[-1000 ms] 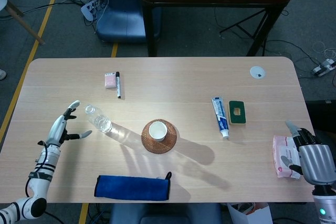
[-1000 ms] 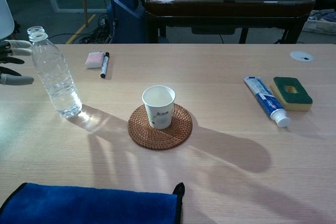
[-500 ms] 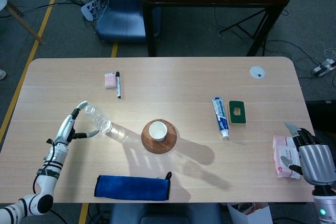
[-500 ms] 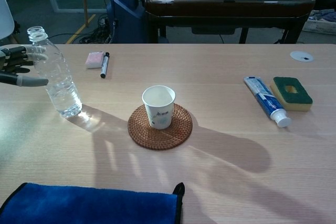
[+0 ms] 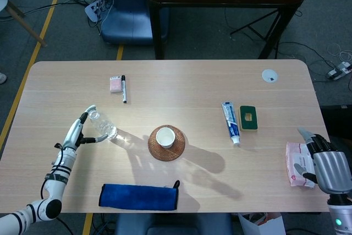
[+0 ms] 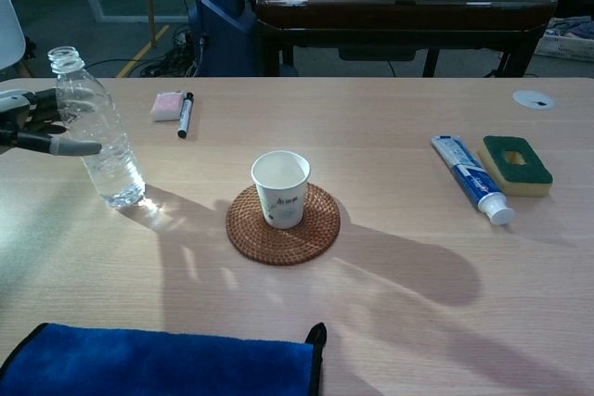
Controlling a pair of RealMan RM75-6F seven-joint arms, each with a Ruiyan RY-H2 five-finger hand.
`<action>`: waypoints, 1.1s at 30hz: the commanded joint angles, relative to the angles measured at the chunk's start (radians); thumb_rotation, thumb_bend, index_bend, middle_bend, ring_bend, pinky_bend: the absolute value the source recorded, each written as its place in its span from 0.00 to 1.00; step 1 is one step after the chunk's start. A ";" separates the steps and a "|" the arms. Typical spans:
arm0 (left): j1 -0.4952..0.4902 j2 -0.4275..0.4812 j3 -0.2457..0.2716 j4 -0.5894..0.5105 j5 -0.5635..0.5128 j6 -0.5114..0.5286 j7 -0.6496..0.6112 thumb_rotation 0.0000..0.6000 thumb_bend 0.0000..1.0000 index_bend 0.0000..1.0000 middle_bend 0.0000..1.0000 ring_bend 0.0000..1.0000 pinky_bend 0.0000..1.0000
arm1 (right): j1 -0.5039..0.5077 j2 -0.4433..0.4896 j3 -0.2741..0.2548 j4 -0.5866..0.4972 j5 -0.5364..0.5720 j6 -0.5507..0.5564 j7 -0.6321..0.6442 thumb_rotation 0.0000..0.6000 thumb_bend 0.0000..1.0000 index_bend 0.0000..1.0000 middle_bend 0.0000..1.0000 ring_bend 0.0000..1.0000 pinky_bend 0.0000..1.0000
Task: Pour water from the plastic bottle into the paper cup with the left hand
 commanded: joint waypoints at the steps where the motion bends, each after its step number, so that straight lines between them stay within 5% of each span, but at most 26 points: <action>1: -0.008 -0.007 -0.004 0.009 -0.003 -0.011 -0.005 1.00 0.02 0.04 0.07 0.00 0.00 | 0.001 0.001 0.001 0.000 0.002 -0.001 0.001 1.00 0.13 0.13 0.22 0.21 0.44; 18: -0.052 -0.048 -0.019 0.054 -0.003 -0.080 -0.048 1.00 0.02 0.09 0.07 0.00 0.00 | 0.000 0.008 0.006 -0.002 0.012 -0.003 0.013 1.00 0.13 0.16 0.22 0.21 0.44; 33: -0.070 -0.105 -0.024 0.097 -0.043 -0.050 0.038 1.00 0.02 0.21 0.10 0.00 0.00 | -0.001 0.014 0.005 -0.006 0.011 -0.003 0.019 1.00 0.13 0.17 0.22 0.21 0.44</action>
